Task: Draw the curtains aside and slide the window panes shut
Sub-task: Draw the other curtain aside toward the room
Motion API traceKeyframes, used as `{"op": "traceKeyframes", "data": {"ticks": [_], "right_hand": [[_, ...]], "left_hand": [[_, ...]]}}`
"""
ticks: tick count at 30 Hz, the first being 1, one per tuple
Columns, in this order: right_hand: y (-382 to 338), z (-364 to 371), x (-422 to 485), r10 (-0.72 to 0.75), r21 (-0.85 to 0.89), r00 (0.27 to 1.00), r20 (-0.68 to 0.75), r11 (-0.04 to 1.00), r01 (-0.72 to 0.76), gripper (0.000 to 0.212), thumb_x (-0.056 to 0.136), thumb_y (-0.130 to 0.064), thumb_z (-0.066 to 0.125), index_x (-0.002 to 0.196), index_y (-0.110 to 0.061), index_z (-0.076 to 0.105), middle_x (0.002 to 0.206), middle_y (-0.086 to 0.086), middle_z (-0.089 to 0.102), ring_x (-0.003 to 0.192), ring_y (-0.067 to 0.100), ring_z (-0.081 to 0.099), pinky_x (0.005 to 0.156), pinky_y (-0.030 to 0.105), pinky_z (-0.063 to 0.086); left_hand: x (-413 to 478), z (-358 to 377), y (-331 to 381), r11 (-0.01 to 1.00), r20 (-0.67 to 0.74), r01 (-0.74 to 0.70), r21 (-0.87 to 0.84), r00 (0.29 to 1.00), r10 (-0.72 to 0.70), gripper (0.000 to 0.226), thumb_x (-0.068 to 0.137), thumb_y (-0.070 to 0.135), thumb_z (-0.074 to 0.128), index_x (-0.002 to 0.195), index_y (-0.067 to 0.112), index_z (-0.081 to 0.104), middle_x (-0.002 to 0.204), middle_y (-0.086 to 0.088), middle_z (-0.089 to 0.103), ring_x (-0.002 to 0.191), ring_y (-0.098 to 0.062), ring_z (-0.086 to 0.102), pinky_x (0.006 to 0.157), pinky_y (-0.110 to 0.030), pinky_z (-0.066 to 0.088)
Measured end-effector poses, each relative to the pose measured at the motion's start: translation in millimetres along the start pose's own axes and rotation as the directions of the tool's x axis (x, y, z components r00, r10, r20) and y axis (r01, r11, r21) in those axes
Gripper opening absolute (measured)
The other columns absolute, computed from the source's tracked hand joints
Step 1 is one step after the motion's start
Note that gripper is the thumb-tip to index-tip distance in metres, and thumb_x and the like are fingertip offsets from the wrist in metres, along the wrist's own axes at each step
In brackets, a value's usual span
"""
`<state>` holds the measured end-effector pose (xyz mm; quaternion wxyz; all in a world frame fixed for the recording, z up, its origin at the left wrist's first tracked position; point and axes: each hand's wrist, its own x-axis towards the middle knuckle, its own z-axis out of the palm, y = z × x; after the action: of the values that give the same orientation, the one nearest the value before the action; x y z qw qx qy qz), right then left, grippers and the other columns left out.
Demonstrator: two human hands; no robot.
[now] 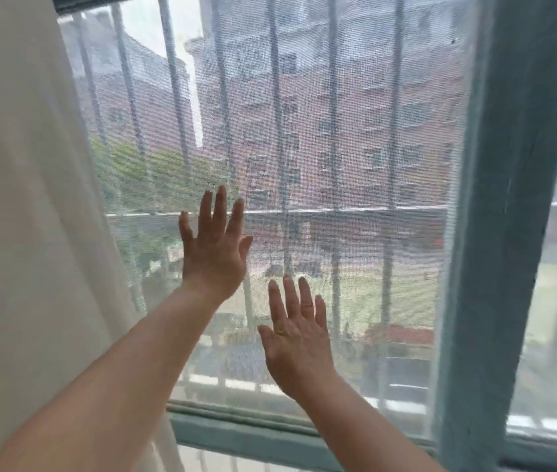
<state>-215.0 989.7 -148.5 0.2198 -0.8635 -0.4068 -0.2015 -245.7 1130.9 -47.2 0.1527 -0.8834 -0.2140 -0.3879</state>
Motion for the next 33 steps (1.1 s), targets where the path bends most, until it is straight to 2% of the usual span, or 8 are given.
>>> {"op": "traceKeyframes", "data": {"ticks": [4,6,10,17,21,25,30,33], "right_hand": [[7,-8,-14,0.057,-0.030,0.998,-0.032,0.998,-0.058,0.063,0.098,-0.041,0.016,0.136,-0.027,-0.032,0.146,-0.003,-0.038,0.127,0.013,-0.045,0.102,0.036,-0.033],[11,-12,-22,0.099,-0.051,0.994,-0.051,0.994,-0.101,0.063,0.098,-0.041,0.016,0.138,-0.026,-0.031,0.147,-0.003,-0.037,0.128,0.013,-0.043,0.104,0.037,-0.030],[24,-19,-34,0.170,-0.082,0.984,-0.060,0.981,-0.174,0.064,0.099,-0.040,0.019,0.138,-0.025,-0.029,0.148,-0.002,-0.036,0.131,0.015,-0.040,0.108,0.039,-0.024],[64,-44,-55,0.281,-0.197,0.951,-0.130,0.932,-0.303,0.063,0.099,-0.041,0.019,0.137,-0.025,-0.029,0.147,-0.004,-0.034,0.130,0.014,-0.041,0.105,0.037,-0.029],[96,-69,-71,0.343,-0.234,0.922,-0.180,0.895,-0.379,0.062,0.099,-0.039,0.019,0.136,-0.027,-0.029,0.145,-0.003,-0.035,0.126,0.013,-0.045,0.101,0.035,-0.035],[128,-93,-93,0.399,-0.242,0.890,-0.220,0.861,-0.446,0.063,0.099,-0.038,0.020,0.137,-0.027,-0.029,0.147,-0.002,-0.034,0.132,0.016,-0.038,0.110,0.042,-0.022],[173,-125,-126,0.445,-0.299,0.859,-0.253,0.809,-0.507,0.059,0.099,-0.038,0.017,0.134,-0.027,-0.030,0.145,-0.003,-0.035,0.128,0.015,-0.042,0.100,0.034,-0.034],[209,-148,-153,0.491,-0.318,0.830,-0.263,0.768,-0.555,0.061,0.099,-0.040,0.017,0.133,-0.028,-0.033,0.148,-0.003,-0.033,0.130,0.014,-0.041,0.104,0.036,-0.031]], "left_hand": [[-9,7,19,0.994,0.029,-0.053,-0.092,0.998,0.056,0.061,0.097,0.044,0.014,0.144,0.025,-0.020,0.149,-0.002,-0.032,0.138,-0.019,-0.028,0.111,-0.051,-0.014],[-12,9,29,0.983,0.034,-0.103,-0.155,0.993,0.109,0.061,0.097,0.044,0.014,0.142,0.026,-0.022,0.150,-0.001,-0.032,0.137,-0.018,-0.029,0.111,-0.052,-0.013],[-14,13,54,0.954,0.014,-0.190,-0.231,0.980,0.199,0.063,0.098,0.043,0.017,0.144,0.023,-0.019,0.150,-0.001,-0.032,0.138,-0.018,-0.028,0.110,-0.050,-0.015],[-10,17,114,0.886,-0.019,-0.287,-0.365,0.953,0.301,0.063,0.098,0.043,0.017,0.144,0.022,-0.020,0.149,-0.001,-0.034,0.137,-0.019,-0.029,0.111,-0.053,-0.011],[-7,11,163,0.831,-0.082,-0.365,-0.420,0.927,0.366,0.063,0.098,0.043,0.017,0.144,0.022,-0.020,0.149,-0.001,-0.034,0.137,-0.018,-0.031,0.111,-0.050,-0.015],[-10,1,216,0.773,-0.138,-0.431,-0.465,0.898,0.418,0.063,0.098,0.041,0.022,0.145,0.021,-0.016,0.151,-0.002,-0.030,0.138,-0.019,-0.028,0.110,-0.049,-0.018],[-21,-17,282,0.703,-0.228,-0.507,-0.499,0.859,0.458,0.066,0.097,0.037,0.033,0.147,0.019,-0.007,0.154,-0.006,-0.019,0.141,-0.022,-0.018,0.112,-0.049,-0.014],[-31,-33,329,0.649,-0.238,-0.525,-0.551,0.844,0.481,0.069,0.096,0.035,0.041,0.147,0.020,-0.004,0.155,-0.005,-0.012,0.142,-0.024,-0.013,0.113,-0.052,-0.008]]}}
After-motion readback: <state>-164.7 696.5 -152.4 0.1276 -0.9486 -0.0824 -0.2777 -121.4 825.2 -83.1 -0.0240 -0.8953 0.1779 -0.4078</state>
